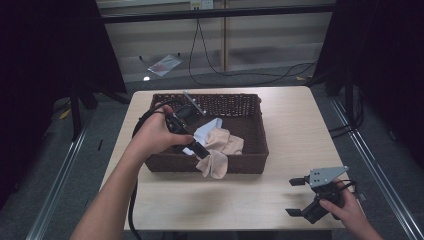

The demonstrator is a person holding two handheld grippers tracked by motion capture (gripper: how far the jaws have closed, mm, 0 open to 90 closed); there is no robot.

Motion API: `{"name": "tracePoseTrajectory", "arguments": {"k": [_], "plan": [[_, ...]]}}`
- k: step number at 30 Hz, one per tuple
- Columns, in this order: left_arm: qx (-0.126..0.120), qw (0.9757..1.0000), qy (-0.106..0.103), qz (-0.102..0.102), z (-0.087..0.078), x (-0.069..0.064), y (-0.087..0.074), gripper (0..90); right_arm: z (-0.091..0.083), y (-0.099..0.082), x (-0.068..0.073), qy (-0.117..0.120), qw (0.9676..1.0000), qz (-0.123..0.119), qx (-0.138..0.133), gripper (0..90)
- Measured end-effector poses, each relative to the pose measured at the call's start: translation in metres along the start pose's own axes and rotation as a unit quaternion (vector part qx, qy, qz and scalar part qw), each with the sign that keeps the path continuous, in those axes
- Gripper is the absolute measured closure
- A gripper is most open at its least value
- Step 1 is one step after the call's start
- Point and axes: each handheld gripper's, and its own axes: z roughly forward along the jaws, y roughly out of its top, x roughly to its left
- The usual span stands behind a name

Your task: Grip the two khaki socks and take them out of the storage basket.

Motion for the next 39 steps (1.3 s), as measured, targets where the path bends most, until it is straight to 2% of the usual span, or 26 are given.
{"name": "tracePoseTrajectory", "arguments": {"k": [6, 8, 13, 15, 17, 18, 20, 21, 24, 25, 27, 29, 31, 36, 39], "plan": [[0.005, 1.0, -0.005, 0.007, 0.025, 0.002, -0.003, 84.1, -0.001, 0.0, 0.0, -0.001, 1.0, -0.002, 0.0, 1.5], [0.012, 0.9999, 0.004, 0.008, 0.035, 0.002, -0.004, 83.8, -0.001, 0.0, 0.0, 0.0, 1.0, -0.003, 0.0, 1.5], [0.019, 0.9998, -0.007, 0.004, 0.054, 0.009, -0.007, 83.5, -0.002, 0.0, 0.0, -0.001, 1.0, -0.001, -0.001, 1.5], [0.013, 0.9999, -0.002, 0.003, 0.058, 0.011, -0.007, 75.7, -0.002, 0.0, 0.0, -0.001, 1.0, -0.002, -0.001, 1.5], [0.014, 0.9999, -0.007, 0.003, 0.058, 0.011, -0.006, 65.0, -0.002, 0.0, 0.0, -0.001, 1.0, -0.002, 0.0, 1.5], [0.01, 0.9999, -0.008, 0.003, 0.056, 0.011, -0.004, 65.0, -0.002, 0.0, 0.0, -0.001, 1.0, -0.002, 0.0, 1.5], [-0.002, 0.9999, 0.012, 0.001, 0.05, 0.012, -0.001, 53.7, -0.001, 0.0, 0.0, -0.001, 1.0, -0.002, 0.0, 1.4], [-0.01, 0.9996, 0.026, -0.007, 0.047, 0.013, 0.0, 49.4, -0.001, 0.0, 0.0, -0.001, 1.0, -0.004, 0.0, 1.5], [-0.008, 0.9988, 0.048, -0.008, 0.038, 0.02, 0.006, 44.6, -0.001, 0.0, 0.0, 0.001, 1.0, -0.003, 0.0, 1.5], [-0.015, 0.9982, 0.056, -0.016, 0.037, 0.023, 0.007, 41.5, -0.001, 0.0, 0.0, -0.001, 1.0, -0.003, 0.0, 1.5], [-0.013, 0.9968, 0.075, -0.024, 0.035, 0.032, 0.01, 35.7, -0.001, 0.0, 0.0, -0.001, 1.0, -0.002, 0.0, 1.5], [-0.016, 0.9954, 0.093, -0.021, 0.037, 0.044, 0.013, 31.1, -0.001, 0.0, 0.0, -0.001, 1.0, -0.003, 0.001, 1.5], [-0.02, 0.9947, 0.097, -0.028, 0.04, 0.053, 0.013, 25.9, -0.001, 0.0, 0.0, -0.001, 1.0, -0.003, 0.001, 1.5], [-0.017, 0.9925, 0.114, -0.04, 0.051, 0.077, 0.015, 21.5, -0.002, 0.0, 0.0, -0.001, 1.0, -0.004, 0.0, 1.5], [-0.023, 0.9902, 0.131, -0.044, 0.059, 0.087, 0.015, 19.1, -0.001, 0.0, 0.0, -0.001, 1.0, -0.004, 0.001, 1.4]]}}
